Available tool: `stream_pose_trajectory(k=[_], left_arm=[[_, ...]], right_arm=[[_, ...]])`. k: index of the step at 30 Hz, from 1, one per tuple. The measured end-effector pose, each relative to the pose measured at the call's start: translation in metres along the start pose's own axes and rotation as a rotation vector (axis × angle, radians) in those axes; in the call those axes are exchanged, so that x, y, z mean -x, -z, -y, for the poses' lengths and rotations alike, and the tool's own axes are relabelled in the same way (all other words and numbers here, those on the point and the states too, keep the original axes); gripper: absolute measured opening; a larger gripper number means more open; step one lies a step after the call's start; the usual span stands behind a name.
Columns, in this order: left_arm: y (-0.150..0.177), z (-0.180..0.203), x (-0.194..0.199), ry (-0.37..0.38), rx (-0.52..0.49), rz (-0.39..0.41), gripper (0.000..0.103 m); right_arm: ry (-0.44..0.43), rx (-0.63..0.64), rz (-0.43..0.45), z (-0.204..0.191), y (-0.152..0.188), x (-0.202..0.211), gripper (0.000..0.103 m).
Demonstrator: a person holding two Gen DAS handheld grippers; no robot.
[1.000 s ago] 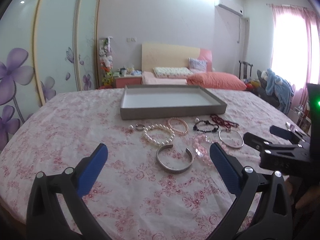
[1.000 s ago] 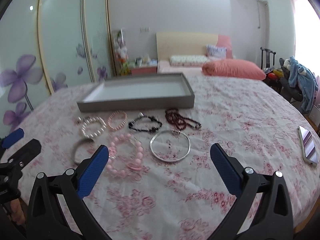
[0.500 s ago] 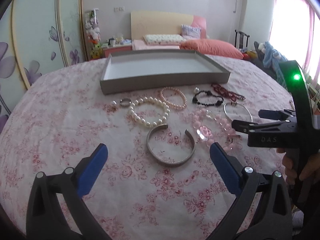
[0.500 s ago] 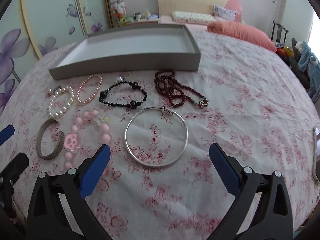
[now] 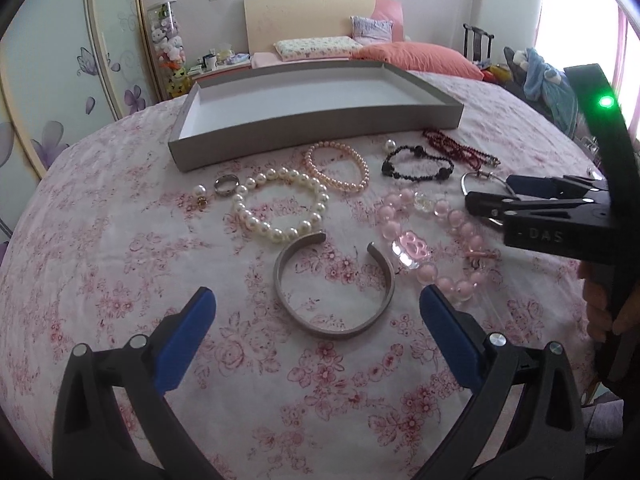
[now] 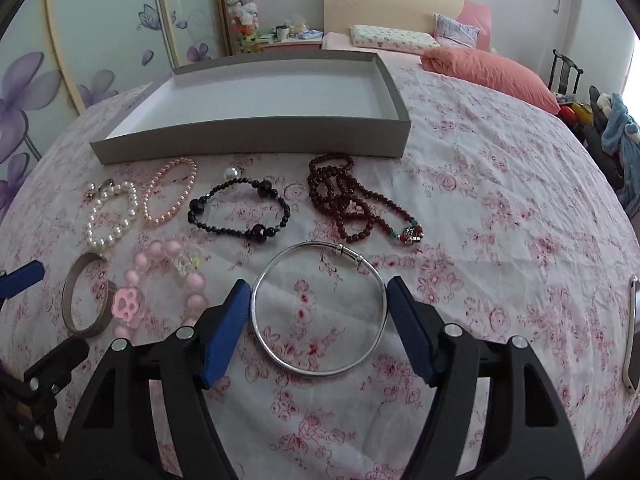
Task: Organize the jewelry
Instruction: 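Grasp the thin silver hoop bangle with the right tool while the left tool grasps the silver cuff, then drop the hoop bangle into the gray tray with the right tool while the left drops the cuff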
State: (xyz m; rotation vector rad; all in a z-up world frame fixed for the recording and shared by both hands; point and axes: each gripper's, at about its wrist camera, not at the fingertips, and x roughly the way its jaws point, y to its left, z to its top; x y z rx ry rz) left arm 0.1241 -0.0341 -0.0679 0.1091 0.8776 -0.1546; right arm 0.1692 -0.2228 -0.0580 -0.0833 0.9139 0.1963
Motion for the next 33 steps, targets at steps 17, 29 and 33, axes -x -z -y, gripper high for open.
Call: stream_pose_trajectory(k=[17, 29, 33], left_arm=[[-0.016, 0.000, -0.024, 0.017, -0.002, -0.041, 0.069], [-0.010, -0.007, -0.008, 0.038, 0.038, -0.015, 0.066], [-0.013, -0.011, 0.005, 0.036, 0.050, 0.022, 0.066]], right_arm=[[-0.036, -0.039, 0.025, 0.017, 0.009, 0.011, 0.070], [-0.044, -0.035, 0.060, 0.015, 0.010, 0.023, 0.070], [-0.055, -0.038, 0.093, 0.014, 0.007, 0.033, 0.070]])
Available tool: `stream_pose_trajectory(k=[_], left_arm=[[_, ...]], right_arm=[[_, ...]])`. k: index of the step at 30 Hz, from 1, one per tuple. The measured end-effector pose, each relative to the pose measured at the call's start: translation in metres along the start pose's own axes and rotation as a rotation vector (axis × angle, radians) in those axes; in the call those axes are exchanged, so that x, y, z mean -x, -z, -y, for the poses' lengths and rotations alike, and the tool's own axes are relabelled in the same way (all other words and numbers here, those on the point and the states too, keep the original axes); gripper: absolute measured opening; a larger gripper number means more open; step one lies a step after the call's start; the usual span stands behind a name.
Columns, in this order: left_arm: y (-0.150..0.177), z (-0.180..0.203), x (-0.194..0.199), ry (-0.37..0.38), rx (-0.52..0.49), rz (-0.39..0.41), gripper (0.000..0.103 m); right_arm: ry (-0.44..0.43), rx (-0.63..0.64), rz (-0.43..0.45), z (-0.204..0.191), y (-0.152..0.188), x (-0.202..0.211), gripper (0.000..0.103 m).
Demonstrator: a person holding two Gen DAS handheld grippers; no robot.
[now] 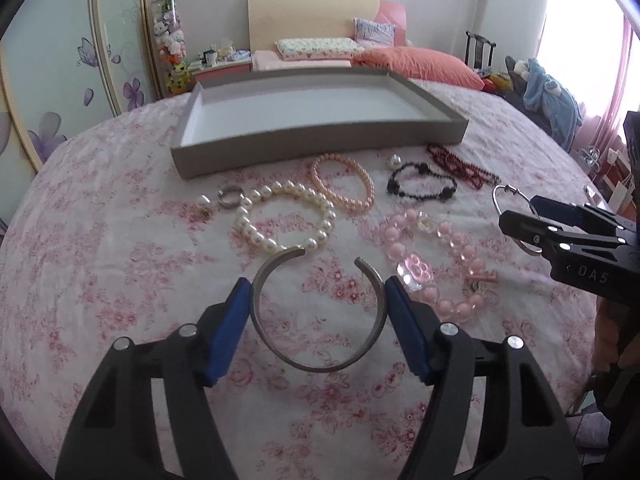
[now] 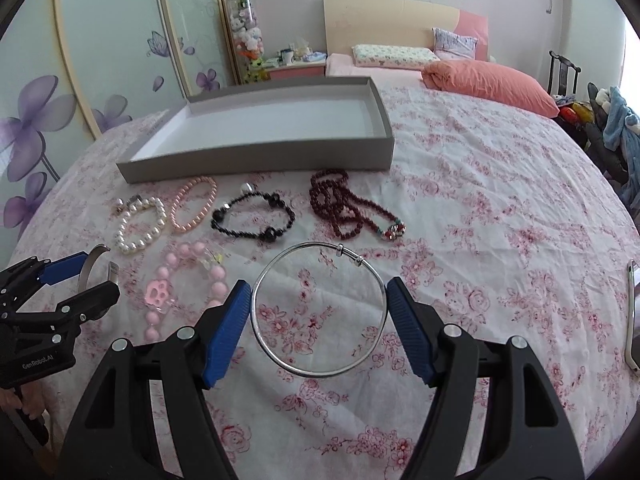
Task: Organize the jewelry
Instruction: 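Drop the hoop bangle into the gray tray with the right tool while the left drops the cuff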
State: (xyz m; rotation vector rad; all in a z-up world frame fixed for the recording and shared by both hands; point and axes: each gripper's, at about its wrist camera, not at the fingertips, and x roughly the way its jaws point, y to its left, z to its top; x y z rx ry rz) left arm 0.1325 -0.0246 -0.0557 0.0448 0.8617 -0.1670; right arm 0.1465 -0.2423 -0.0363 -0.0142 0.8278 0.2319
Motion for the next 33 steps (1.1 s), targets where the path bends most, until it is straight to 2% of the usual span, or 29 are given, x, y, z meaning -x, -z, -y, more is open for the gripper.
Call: stream_pose_trajectory(k=[10, 19, 28, 33], left_arm=[[-0.023, -0.011, 0.034, -0.016, 0.030, 0.147, 0.066], [-0.061, -0.014, 0.052, -0.051, 0.021, 0.282, 0.066], [-0.119, -0.032, 0.010, -0.045, 0.072, 0.279, 0.066], [-0.154, -0.043, -0.029, -0.038, 0.105, 0.241, 0.066]], right_arm=[[-0.029, 0.024, 0.108, -0.009, -0.016, 0.024, 0.070], [-0.026, 0.052, 0.238, -0.015, -0.055, 0.038, 0.070], [-0.016, 0.047, 0.303, -0.014, -0.120, 0.001, 0.070], [-0.021, 0.017, 0.285, -0.007, -0.157, -0.039, 0.070]])
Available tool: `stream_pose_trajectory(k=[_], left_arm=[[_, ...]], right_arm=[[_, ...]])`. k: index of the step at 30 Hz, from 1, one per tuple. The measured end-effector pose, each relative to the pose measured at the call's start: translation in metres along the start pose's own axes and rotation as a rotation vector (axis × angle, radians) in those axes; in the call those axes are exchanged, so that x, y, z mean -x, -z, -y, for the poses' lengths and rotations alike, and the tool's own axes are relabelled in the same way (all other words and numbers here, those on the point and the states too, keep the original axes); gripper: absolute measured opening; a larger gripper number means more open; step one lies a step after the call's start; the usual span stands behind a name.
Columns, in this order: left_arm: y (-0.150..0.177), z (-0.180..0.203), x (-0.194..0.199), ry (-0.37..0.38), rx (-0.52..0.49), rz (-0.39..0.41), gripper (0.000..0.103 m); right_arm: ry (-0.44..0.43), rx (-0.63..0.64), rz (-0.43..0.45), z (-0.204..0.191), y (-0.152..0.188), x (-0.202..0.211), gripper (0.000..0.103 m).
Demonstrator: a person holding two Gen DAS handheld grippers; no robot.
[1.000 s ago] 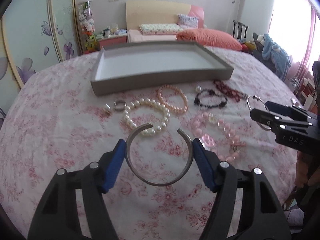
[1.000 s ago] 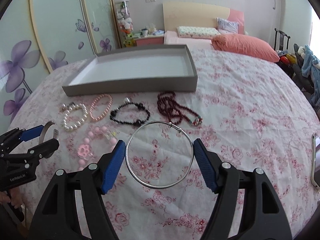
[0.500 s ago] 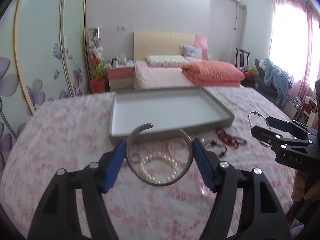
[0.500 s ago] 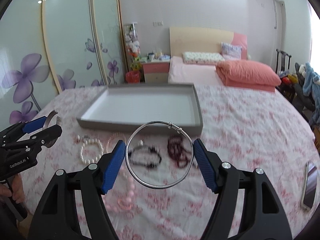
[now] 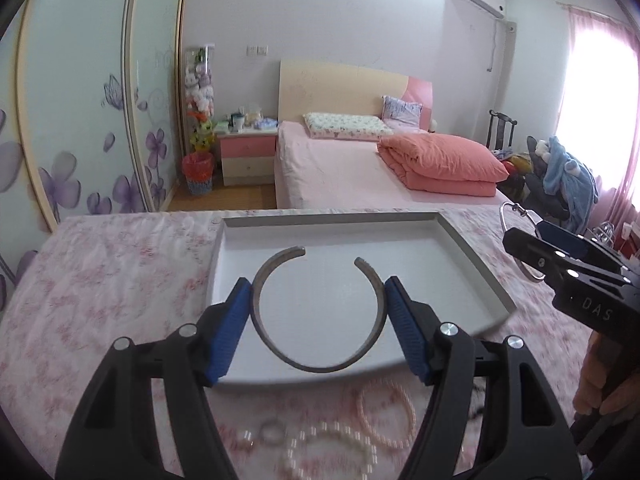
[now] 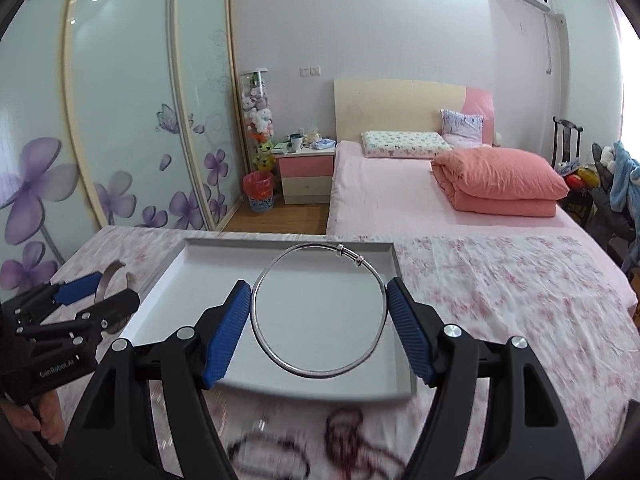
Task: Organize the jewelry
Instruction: 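Drop the hoop bangle into the gray tray with the right tool while the left drops the cuff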
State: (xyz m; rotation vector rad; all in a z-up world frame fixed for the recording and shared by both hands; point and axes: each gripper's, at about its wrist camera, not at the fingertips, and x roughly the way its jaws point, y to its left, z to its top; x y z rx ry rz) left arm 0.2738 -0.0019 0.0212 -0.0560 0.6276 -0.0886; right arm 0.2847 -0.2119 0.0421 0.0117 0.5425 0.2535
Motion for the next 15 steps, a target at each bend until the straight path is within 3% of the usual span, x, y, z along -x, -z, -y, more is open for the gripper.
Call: stream_pose_trajectory(k=[7, 15], left_arm=[[-0.016, -0.009, -0.064, 0.000, 0.051, -0.106, 0.066], [-0.017, -0.012, -0.106, -0.006, 0.069, -0.188, 0.066]], right_arm=[[-0.016, -0.080, -0.131, 0.017, -0.002, -0.066, 0.070], [0.006, -0.111, -0.242, 0.019, 0.003, -0.107, 0.070]])
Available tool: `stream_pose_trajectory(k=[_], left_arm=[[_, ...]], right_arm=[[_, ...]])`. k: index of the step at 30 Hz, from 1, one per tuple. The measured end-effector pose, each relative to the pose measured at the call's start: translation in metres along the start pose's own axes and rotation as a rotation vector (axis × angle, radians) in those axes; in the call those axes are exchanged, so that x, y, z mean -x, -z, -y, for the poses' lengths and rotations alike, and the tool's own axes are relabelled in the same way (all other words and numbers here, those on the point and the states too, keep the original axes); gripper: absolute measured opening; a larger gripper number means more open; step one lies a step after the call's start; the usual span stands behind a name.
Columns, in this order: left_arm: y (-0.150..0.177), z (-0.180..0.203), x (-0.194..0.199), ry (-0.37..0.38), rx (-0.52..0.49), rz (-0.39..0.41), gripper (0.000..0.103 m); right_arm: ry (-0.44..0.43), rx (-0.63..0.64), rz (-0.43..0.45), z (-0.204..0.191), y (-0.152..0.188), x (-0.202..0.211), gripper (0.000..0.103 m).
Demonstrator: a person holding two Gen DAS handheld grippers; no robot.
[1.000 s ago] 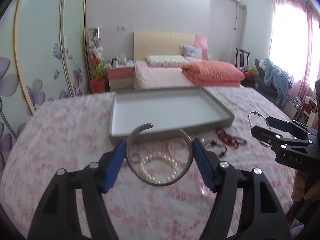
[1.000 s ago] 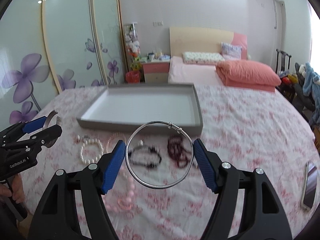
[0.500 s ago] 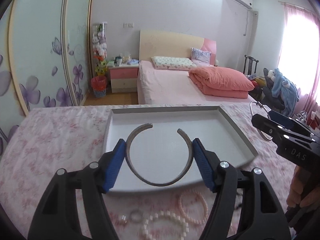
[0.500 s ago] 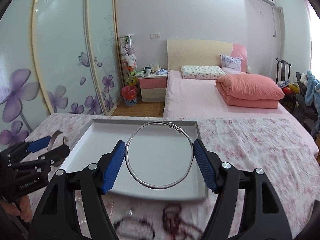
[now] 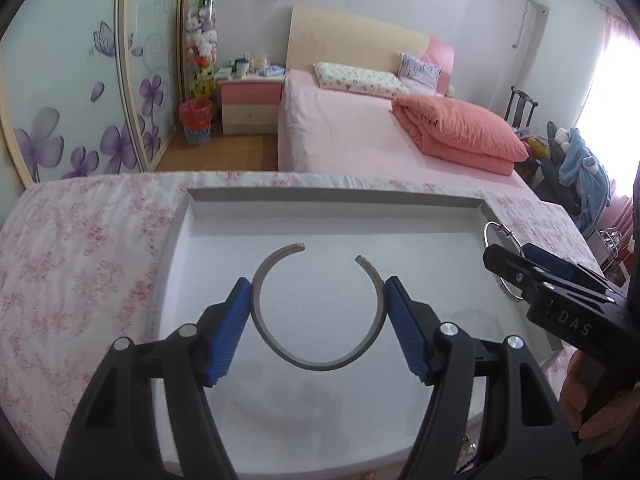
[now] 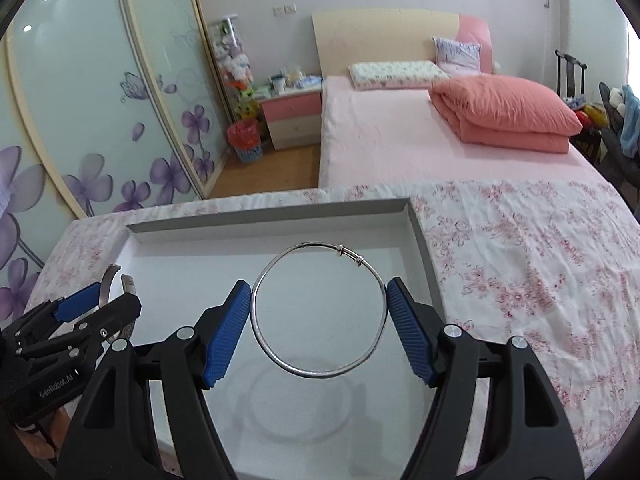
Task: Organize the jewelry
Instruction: 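Drop the hoop bangle into the gray tray with the right tool while the left drops the cuff, then grasp the dark red bead necklace with the right tool while the left tool grasps the pearl stud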
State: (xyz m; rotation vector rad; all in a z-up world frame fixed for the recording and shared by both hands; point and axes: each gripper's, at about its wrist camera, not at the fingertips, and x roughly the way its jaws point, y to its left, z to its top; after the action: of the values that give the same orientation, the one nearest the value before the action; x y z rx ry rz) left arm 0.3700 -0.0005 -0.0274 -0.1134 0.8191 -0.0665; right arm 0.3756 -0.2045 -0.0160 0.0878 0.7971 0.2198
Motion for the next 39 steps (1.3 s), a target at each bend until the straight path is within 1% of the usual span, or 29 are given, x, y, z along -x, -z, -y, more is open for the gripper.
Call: stream_pose_trajectory(k=[3, 4, 5, 6, 11, 16, 19, 22, 25, 27, 30, 33, 36, 39], left_arm=[[0.000, 0.000, -0.008, -0.006, 0.008, -0.023, 0.066], [-0.002, -0.002, -0.010, -0.006, 0.017, -0.032, 0.066], [-0.003, -0.004, -0.011, -0.001, 0.028, -0.037, 0.066], [-0.004, -0.006, -0.012, 0.005, 0.041, -0.038, 0.067], [-0.008, -0.020, 0.005, 0.020, 0.089, 0.006, 0.067], [-0.003, -0.030, 0.038, 0.011, 0.086, 0.053, 0.067], [0.011, -0.038, 0.064, -0.004, 0.079, 0.083, 0.067], [0.026, -0.045, 0.085, -0.004, 0.074, 0.091, 0.068], [0.045, -0.051, 0.106, -0.021, 0.059, 0.106, 0.072], [0.058, -0.058, 0.118, -0.029, 0.059, 0.110, 0.072], [0.075, -0.061, 0.130, -0.042, 0.043, 0.107, 0.072], [0.091, -0.063, 0.135, -0.061, 0.012, 0.091, 0.072], [0.105, -0.064, 0.137, -0.070, -0.017, 0.070, 0.072], [0.111, -0.066, 0.136, -0.072, -0.025, 0.060, 0.074]], right_arm=[[0.011, -0.010, -0.038, 0.002, -0.005, -0.010, 0.071], [0.009, -0.017, -0.050, 0.003, -0.006, -0.012, 0.073], [0.003, -0.023, -0.053, 0.003, -0.006, -0.013, 0.081], [-0.004, -0.032, -0.049, 0.004, -0.006, -0.011, 0.083], [-0.008, -0.072, -0.005, 0.018, 0.000, 0.012, 0.083], [-0.007, -0.081, 0.032, 0.025, 0.012, 0.041, 0.083], [-0.020, -0.076, 0.051, 0.028, 0.023, 0.061, 0.083], [-0.020, -0.058, 0.070, 0.028, 0.036, 0.081, 0.083], [-0.032, -0.048, 0.079, 0.030, 0.052, 0.099, 0.083], [-0.036, -0.044, 0.075, 0.029, 0.059, 0.104, 0.083], [-0.035, -0.029, 0.063, 0.029, 0.076, 0.113, 0.083], [-0.016, 0.005, 0.053, 0.030, 0.093, 0.118, 0.083], [0.011, 0.033, 0.020, 0.032, 0.107, 0.114, 0.083], [0.025, 0.046, -0.018, 0.038, 0.119, 0.108, 0.083]])
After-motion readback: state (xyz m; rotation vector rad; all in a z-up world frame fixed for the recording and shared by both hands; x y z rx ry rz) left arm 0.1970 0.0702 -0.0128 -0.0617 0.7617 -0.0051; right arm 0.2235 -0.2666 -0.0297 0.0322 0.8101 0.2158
